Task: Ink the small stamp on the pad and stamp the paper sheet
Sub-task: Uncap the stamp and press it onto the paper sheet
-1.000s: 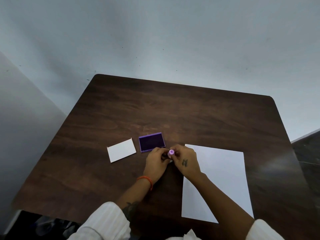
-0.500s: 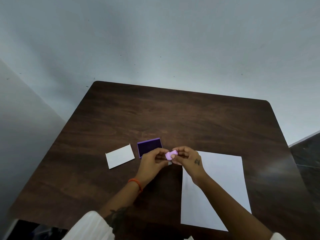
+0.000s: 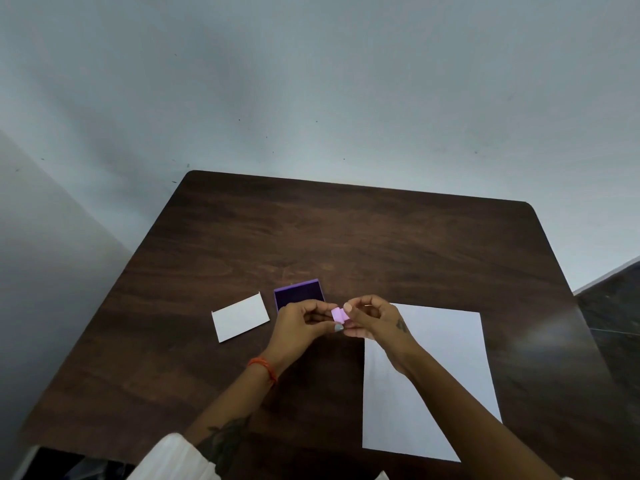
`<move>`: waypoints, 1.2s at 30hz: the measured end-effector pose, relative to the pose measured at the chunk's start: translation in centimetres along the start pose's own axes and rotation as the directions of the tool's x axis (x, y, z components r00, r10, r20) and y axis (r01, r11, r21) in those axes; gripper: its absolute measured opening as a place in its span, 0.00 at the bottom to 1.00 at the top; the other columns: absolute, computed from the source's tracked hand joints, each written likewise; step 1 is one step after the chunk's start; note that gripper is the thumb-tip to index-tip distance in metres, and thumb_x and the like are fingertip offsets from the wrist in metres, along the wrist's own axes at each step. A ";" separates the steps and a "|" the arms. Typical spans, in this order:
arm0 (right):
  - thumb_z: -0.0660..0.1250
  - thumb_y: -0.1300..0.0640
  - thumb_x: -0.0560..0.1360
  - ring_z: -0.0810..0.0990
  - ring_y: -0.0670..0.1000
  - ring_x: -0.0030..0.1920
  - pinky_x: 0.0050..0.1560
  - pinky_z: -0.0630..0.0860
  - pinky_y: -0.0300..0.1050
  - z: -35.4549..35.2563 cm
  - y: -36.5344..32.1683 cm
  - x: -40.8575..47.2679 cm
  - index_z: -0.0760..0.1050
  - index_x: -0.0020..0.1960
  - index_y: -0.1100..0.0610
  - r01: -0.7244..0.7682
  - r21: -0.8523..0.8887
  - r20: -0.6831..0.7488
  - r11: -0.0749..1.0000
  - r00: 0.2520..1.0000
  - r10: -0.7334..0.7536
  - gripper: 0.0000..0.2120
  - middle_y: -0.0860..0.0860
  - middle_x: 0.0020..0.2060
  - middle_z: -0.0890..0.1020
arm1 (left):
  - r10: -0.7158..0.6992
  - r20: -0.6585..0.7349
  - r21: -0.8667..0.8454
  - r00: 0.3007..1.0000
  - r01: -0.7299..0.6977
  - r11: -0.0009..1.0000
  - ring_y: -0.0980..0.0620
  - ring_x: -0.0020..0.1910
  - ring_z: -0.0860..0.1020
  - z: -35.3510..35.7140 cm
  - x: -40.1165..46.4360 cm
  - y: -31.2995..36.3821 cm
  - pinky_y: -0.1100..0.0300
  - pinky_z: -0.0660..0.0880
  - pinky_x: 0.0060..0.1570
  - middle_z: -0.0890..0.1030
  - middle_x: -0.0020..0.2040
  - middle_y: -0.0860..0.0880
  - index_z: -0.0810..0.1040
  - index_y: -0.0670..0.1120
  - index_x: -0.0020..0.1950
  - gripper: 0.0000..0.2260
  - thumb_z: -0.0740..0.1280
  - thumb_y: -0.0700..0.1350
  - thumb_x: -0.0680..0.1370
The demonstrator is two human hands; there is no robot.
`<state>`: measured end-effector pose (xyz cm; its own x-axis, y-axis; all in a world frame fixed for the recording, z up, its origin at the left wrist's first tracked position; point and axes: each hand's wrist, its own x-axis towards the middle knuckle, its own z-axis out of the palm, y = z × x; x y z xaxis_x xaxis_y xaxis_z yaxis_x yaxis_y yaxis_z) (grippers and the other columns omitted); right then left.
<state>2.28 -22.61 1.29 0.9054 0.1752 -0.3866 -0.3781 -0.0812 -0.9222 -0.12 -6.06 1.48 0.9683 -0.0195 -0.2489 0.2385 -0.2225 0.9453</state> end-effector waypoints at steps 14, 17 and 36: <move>0.73 0.51 0.68 0.83 0.48 0.40 0.37 0.80 0.33 0.2 -0.3 -1.1 0.76 0.49 0.54 0.054 -0.096 -0.017 0.994 0.998 -0.056 0.13 0.50 0.42 0.82 | 0.018 -0.016 0.000 1.000 -0.018 1.000 0.58 0.46 0.82 0.2 -0.9 0.0 0.70 0.77 0.46 0.84 0.47 0.50 0.81 0.49 0.50 0.13 0.74 0.38 0.68; 0.72 0.53 0.69 0.82 0.47 0.38 0.34 0.77 0.29 0.1 -0.1 -1.3 0.78 0.44 0.55 0.099 -0.148 -0.036 0.984 0.994 -0.105 0.07 0.50 0.38 0.83 | 0.019 -0.015 0.015 1.000 -0.019 1.000 0.58 0.47 0.82 0.3 -1.0 0.1 0.69 0.77 0.47 0.84 0.48 0.50 0.81 0.48 0.51 0.14 0.74 0.38 0.68; 0.74 0.51 0.67 0.83 0.49 0.44 0.40 0.80 0.34 0.2 -0.5 -1.1 0.76 0.51 0.54 0.072 -0.117 -0.008 0.990 0.997 -0.074 0.16 0.49 0.44 0.82 | 0.037 -0.026 0.015 0.999 -0.036 0.999 0.59 0.47 0.81 0.3 -0.9 0.3 0.69 0.77 0.47 0.84 0.47 0.53 0.81 0.52 0.49 0.14 0.74 0.38 0.68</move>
<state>1.48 -22.60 2.15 0.9323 0.1732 -0.3176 -0.2865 -0.1827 -0.9405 -0.91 -6.36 1.91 0.9780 -0.0024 -0.2087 0.2022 -0.2363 0.9504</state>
